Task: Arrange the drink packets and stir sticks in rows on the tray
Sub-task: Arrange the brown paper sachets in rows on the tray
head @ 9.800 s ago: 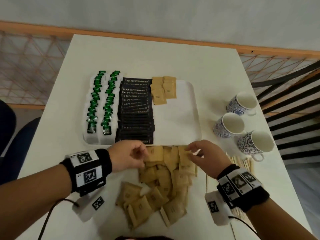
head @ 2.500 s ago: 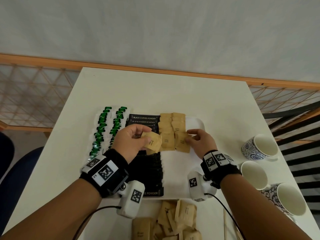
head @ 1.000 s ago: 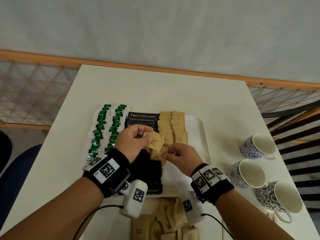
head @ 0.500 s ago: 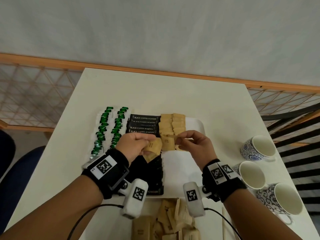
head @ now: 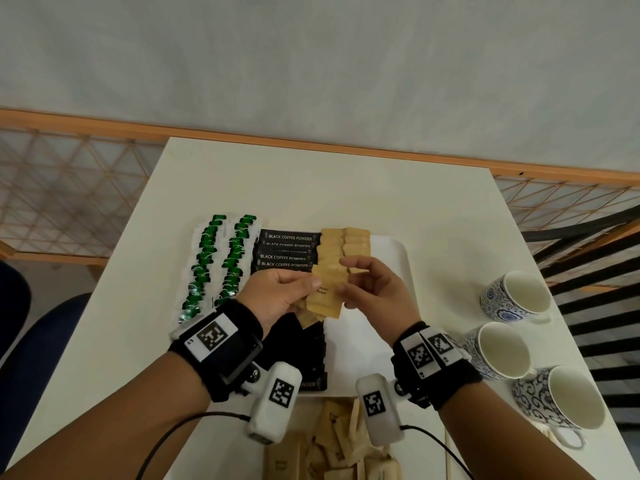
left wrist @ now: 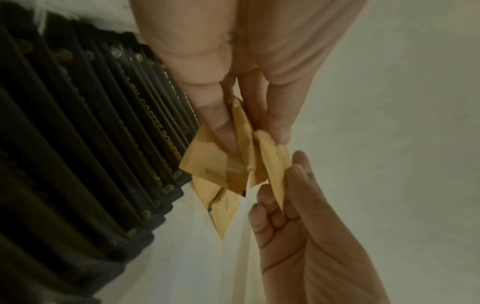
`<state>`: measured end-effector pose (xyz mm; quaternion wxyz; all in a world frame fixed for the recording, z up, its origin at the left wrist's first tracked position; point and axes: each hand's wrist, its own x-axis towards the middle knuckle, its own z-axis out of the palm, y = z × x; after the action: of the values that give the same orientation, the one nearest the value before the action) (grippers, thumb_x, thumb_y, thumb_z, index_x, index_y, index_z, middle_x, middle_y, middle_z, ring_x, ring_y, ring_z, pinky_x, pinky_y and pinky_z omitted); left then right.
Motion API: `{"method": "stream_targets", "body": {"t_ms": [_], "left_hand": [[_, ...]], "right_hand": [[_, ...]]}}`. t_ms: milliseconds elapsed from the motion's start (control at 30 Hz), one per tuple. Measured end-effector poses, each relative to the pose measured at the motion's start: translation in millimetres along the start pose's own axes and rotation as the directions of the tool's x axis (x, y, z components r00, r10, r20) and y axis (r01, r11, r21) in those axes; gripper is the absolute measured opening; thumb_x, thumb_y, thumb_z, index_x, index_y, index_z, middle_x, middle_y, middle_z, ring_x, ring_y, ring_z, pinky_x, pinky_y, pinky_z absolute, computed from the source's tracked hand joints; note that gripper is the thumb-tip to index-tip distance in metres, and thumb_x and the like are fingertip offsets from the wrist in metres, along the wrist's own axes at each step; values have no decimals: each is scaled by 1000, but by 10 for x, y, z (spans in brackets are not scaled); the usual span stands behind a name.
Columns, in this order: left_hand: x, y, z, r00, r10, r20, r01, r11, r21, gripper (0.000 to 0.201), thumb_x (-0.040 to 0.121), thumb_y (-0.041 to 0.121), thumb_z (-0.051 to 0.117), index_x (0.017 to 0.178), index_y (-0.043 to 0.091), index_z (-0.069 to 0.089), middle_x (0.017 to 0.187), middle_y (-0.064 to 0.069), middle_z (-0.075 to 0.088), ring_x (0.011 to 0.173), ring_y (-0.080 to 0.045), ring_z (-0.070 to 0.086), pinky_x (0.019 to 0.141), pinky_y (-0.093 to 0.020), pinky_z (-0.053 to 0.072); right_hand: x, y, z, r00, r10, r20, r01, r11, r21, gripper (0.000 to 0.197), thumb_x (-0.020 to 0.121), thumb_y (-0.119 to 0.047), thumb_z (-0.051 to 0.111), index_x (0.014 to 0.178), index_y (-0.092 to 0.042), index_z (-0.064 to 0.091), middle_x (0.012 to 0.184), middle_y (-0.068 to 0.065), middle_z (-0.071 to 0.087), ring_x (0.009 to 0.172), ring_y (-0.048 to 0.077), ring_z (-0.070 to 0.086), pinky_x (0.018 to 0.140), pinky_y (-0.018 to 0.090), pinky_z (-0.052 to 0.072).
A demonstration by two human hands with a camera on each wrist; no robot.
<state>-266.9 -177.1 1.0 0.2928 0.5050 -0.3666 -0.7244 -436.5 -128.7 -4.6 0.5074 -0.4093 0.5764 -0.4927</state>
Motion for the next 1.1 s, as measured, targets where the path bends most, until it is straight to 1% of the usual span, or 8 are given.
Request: {"method": "stream_targets", "body": {"t_ms": [100, 167, 267, 367, 433, 600, 767, 1100], "left_hand": [[11, 8, -33, 999, 33, -28, -32, 999, 33, 10, 81, 7, 70, 91, 6, 73, 90, -16, 73, 81, -25, 70, 77, -35, 58], [29, 44, -97, 995, 57, -76, -54, 998, 45, 16, 82, 0, 67, 94, 8, 73, 95, -12, 73, 89, -23, 69, 84, -35, 56], [58, 115, -230, 986, 103, -128, -101, 995, 26, 28, 82, -10, 61, 99, 10, 71, 103, -9, 72, 95, -21, 68, 87, -35, 55], [94, 163, -332, 975, 149, -163, -151, 989, 3, 36, 81, -14, 58, 96, 16, 71, 114, -11, 65, 104, -24, 64, 84, -35, 57], [110, 177, -353, 971, 166, -170, -172, 985, -20, 40, 81, -17, 56, 98, 17, 69, 117, -13, 62, 105, -26, 63, 77, -32, 59], [106, 168, -300, 970, 181, -162, -189, 981, -41, 41, 82, -20, 53, 97, 16, 67, 113, -13, 62, 94, -20, 64, 67, -26, 59], [98, 130, -262, 980, 154, -129, -166, 982, -93, 39, 84, -20, 51, 97, 13, 66, 106, -12, 64, 88, -21, 66, 71, -32, 60], [100, 100, -233, 982, 146, -116, -156, 984, -87, 39, 84, -20, 50, 94, 14, 66, 107, -13, 62, 89, -23, 65, 71, -31, 60]], "right_hand": [[53, 12, -62, 998, 42, -49, -40, 999, 26, 38, 80, 2, 70, 110, -18, 60, 66, -2, 61, 60, 8, 62, 61, 22, 52], [100, 41, -156, 988, 88, -126, -87, 996, 16, 37, 81, -2, 70, 113, -18, 59, 75, 3, 65, 63, 9, 64, 61, 22, 53], [164, 143, -293, 972, 157, -172, -185, 970, -156, 31, 83, -9, 71, 111, -19, 62, 84, 8, 66, 68, 11, 62, 57, 19, 50], [213, 267, -295, 973, 198, -119, -226, 921, -318, 28, 82, -9, 71, 105, -22, 62, 74, 3, 63, 66, 14, 59, 55, 19, 46], [262, 317, -256, 973, 200, -113, -229, 896, -380, 30, 80, -10, 72, 102, -26, 61, 70, -1, 61, 66, 14, 59, 59, 21, 46], [392, 334, -171, 977, 148, -151, -203, 853, -481, 30, 77, -15, 74, 97, -31, 58, 71, -1, 62, 76, 19, 64, 72, 33, 55], [418, 358, -122, 977, 131, -168, -202, 823, -531, 31, 76, -16, 75, 93, -32, 55, 80, 8, 68, 76, 22, 66, 72, 39, 57], [402, 334, -114, 975, 145, -168, -215, 803, -556, 30, 75, -19, 75, 91, -32, 52, 82, 5, 68, 77, 20, 66, 71, 38, 58]]}}
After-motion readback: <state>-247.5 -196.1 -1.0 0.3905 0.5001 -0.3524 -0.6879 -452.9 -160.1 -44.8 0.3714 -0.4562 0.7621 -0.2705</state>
